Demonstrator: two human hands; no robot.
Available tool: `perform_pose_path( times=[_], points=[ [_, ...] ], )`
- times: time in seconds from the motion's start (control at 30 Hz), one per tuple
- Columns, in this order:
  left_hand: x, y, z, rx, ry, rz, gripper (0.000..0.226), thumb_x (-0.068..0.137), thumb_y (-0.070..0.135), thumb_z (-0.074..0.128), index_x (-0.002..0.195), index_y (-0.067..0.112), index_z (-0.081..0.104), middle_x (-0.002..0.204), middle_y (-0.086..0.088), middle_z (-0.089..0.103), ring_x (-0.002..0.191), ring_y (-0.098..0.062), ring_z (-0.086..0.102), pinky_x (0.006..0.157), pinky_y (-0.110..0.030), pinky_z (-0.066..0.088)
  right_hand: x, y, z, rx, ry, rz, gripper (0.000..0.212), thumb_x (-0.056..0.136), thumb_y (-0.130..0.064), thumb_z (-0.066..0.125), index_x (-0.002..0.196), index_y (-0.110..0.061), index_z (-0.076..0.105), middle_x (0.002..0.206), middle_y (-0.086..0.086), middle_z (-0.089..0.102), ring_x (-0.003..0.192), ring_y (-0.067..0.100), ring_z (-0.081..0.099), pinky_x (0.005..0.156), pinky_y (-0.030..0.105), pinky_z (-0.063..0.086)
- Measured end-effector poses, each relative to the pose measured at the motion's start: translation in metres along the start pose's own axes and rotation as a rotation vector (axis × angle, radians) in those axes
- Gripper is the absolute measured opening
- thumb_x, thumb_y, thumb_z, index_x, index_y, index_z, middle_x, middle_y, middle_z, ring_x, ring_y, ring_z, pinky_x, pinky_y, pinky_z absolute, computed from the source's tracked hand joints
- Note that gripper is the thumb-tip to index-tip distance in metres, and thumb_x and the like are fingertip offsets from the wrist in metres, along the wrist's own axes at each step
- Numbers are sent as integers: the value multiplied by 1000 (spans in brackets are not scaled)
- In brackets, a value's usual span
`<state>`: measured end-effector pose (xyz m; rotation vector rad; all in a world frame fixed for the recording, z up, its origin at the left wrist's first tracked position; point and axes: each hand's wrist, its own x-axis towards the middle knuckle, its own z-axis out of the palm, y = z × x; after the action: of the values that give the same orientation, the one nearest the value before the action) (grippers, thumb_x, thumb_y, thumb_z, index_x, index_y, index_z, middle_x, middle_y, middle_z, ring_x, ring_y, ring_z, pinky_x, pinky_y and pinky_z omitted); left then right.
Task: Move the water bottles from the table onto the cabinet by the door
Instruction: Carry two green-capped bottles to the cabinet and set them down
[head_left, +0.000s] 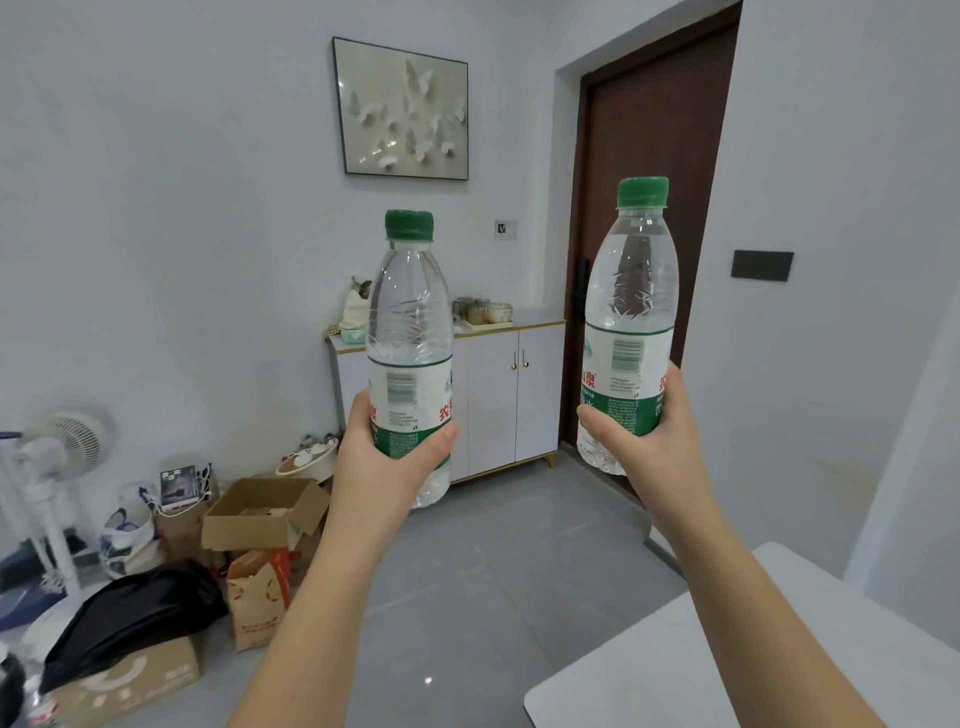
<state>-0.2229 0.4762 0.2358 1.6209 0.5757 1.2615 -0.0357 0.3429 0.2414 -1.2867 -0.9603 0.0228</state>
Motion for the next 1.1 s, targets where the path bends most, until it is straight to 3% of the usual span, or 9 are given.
perform_pose_path(
  times=[0.37,0.47,0.57,0.73,0.9,1.1],
  points=[
    [148,-75,34,22,-16,12,43,75,23,80,100,43,52,101,20,66,86,10,63,68,-13,49,129,91,58,-17,44,7,68,78,-11,79,135,-27,46,117,-14,65,107,3,63,90,28,53],
    [182,-92,35,-1,-18,-3,43,75,21,80,100,43,52,98,22,66,88,8,63,73,-19,49,157,107,79,-22,45,14,67,78,-10,79,135,-27,46,116,-16,65,105,-1,63,86,21,51],
    [218,-109,36,-26,-16,-2,44,75,19,80,100,42,52,96,25,66,87,9,63,74,-19,49,180,125,97,-39,55,20,68,78,-10,80,135,-26,46,118,-14,65,108,3,63,90,27,53],
    [283,-143,32,-77,-50,-5,47,75,18,79,101,45,50,102,24,63,87,14,61,64,-8,49,217,154,133,-57,102,21,68,78,-10,79,134,-27,46,113,-20,65,106,-1,63,91,27,53],
    [353,-181,20,-123,-108,-11,46,77,16,78,102,44,52,102,23,64,88,12,62,69,-13,49,252,190,170,-87,170,41,69,77,-15,81,135,-28,45,120,-14,64,110,6,63,95,41,54],
    [410,-223,10,-132,-137,-24,44,77,13,78,98,42,53,95,23,65,83,11,63,70,-16,48,286,227,200,-127,221,57,70,78,-12,80,137,-27,45,121,-12,64,111,7,63,96,42,54]
  ],
)
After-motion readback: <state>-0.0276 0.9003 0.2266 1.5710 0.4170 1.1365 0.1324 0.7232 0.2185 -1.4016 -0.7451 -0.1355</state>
